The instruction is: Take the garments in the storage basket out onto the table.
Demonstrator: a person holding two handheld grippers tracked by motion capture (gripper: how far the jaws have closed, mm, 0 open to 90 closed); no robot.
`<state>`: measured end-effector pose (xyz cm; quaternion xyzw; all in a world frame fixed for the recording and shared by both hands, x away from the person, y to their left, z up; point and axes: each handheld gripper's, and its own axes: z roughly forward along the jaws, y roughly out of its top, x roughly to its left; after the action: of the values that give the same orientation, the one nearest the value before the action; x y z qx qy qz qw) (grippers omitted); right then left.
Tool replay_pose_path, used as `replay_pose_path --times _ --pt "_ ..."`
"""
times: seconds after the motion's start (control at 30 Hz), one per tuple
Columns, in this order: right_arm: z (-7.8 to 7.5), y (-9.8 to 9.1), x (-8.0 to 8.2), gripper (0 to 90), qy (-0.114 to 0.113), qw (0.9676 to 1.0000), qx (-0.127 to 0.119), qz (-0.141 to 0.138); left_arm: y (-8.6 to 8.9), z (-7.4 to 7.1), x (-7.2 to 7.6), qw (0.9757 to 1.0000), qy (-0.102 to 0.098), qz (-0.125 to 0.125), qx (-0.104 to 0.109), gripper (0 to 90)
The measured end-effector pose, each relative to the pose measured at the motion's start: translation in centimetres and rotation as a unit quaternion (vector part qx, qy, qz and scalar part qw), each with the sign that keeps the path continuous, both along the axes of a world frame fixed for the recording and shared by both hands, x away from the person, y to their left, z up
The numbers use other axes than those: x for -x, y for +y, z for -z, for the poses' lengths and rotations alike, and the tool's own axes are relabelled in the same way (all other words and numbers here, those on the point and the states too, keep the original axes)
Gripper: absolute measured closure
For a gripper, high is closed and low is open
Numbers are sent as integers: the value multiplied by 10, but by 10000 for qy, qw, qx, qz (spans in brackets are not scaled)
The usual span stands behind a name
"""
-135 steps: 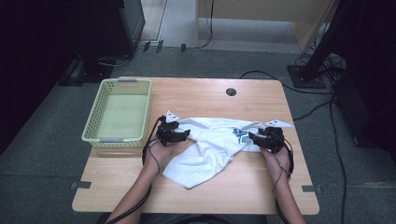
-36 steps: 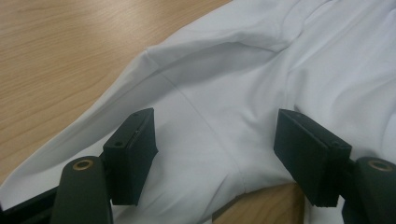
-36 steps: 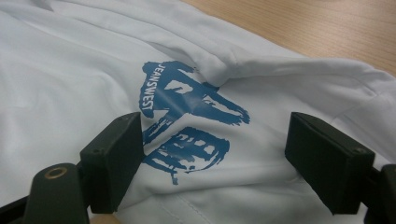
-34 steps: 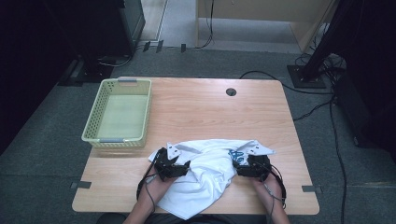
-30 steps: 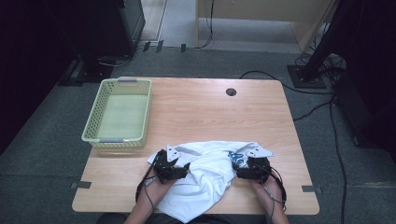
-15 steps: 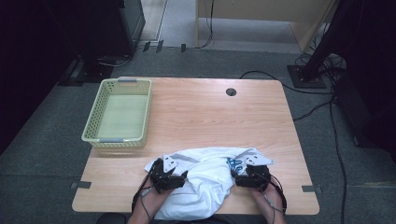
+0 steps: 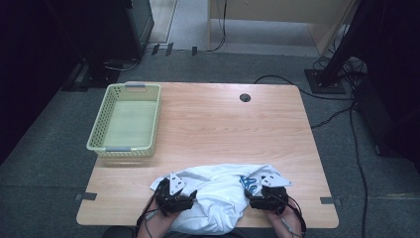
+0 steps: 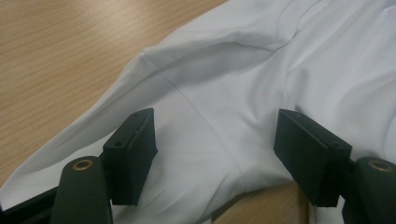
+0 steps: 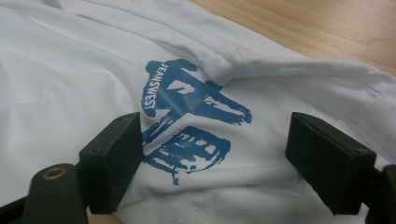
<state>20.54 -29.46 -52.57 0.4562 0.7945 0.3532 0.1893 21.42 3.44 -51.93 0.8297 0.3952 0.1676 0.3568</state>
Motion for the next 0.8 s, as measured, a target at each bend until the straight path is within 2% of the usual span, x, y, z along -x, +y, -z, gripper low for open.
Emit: replay_pose_path --times 0.2,0.33,0.47,0.67,0.8 --pt "0 3 10 193 6 10000 13 -71 3 -1 8 10000 26 36 -18 307" --pt "-4 4 9 228 48 9997 76 -243 6 0 3 9998 10 196 22 291" --pt "-6 2 7 241 99 9996 -140 -224 7 -1 0 9995 88 230 206 291" --pt "-10 1 7 262 -71 9997 -160 -157 5 -5 -1 9993 -102 308 191 292" --pt "-11 0 5 306 -105 9997 -193 -113 6 -9 -4 9989 -228 338 234 298"
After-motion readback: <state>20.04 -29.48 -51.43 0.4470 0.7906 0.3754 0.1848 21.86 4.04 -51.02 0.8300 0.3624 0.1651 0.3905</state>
